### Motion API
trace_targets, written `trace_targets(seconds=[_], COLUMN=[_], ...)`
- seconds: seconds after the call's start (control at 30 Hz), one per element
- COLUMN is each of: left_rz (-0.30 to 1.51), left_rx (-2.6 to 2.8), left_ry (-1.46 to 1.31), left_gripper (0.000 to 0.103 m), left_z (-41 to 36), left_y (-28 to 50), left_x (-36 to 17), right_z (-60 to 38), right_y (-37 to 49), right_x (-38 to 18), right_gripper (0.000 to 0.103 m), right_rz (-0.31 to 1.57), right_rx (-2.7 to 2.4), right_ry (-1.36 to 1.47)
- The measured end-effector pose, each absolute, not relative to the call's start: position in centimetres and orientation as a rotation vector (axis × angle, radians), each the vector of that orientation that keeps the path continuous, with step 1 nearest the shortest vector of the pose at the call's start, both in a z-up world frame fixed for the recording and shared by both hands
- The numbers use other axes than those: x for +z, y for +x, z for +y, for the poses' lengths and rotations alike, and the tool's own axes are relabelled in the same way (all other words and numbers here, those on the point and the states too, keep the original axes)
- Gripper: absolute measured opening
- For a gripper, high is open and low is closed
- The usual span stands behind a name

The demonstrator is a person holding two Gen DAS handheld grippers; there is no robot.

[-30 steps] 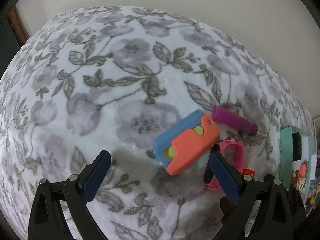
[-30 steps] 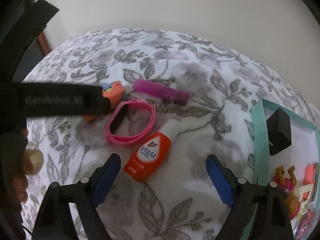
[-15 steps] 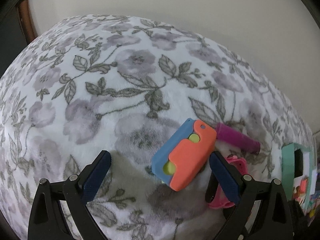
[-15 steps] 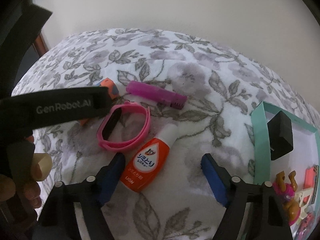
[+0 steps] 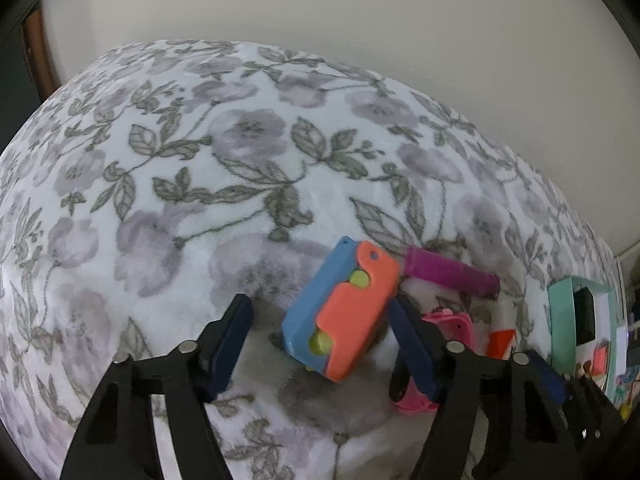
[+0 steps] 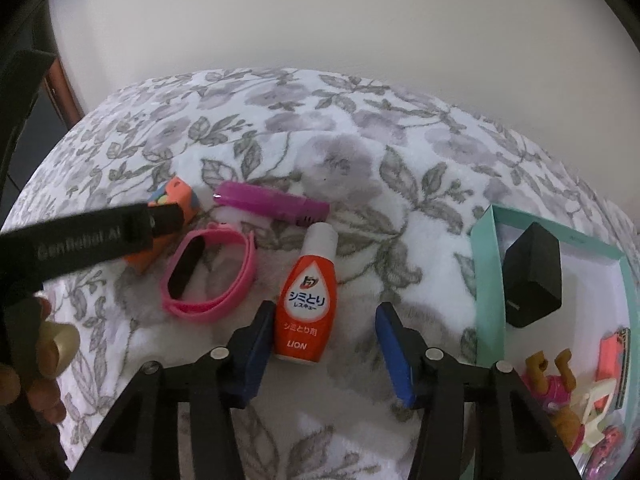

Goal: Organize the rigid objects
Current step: 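Grasp the orange-and-blue toy with the left tool while the right tool grasps the red LION bottle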

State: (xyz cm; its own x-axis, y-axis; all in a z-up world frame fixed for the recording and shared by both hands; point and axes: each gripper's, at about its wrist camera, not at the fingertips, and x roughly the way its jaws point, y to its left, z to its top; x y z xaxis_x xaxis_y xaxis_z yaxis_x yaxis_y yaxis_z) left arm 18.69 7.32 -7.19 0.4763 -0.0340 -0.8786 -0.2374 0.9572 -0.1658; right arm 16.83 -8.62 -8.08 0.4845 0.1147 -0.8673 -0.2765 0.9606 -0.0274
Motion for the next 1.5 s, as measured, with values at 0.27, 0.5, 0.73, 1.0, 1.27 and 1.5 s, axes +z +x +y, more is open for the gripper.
trace_targets(seconds=[0.27, 0.5, 0.73, 1.0, 1.27, 1.5], left_rz=[1.090, 1.100, 1.107, 1.125, 1.132, 1.113], left_rx=[0.104, 0.112, 0.117, 0.111, 0.120, 0.125], left_ry=[-0.226, -0.196, -0.175, -0.213, -0.239, -0.272], left_gripper=[0.057, 0.057, 0.056, 0.052, 0.052, 0.051], left_z=[6.2, 6.0, 5.7, 6.0, 6.2, 6.8], left_y=[19.1, 19.0, 19.1, 19.0, 18.9, 18.6], left_x=[-7.0, -7.2, -7.4, -7.2, -7.0, -6.3], right_z=[-8.3, -8.2, -7.8, -7.9, -9.4, -10.5], right_y=[17.7, 18.9, 19.7, 18.6, 16.6, 16.3], right_x=[-7.9, -8.3, -8.3, -8.2, -8.3, -7.8], right_gripper=[0.044, 0.043, 0.043, 0.032, 0.032, 0.032], right_rz=[1.031, 1.044, 1.063, 1.027, 1.017, 1.021], right_rx=[0.220, 0.211, 0.196, 0.222, 0.265, 0.295], right_ry=[-0.168, -0.144, -0.164, -0.164, -0.082, -0.007])
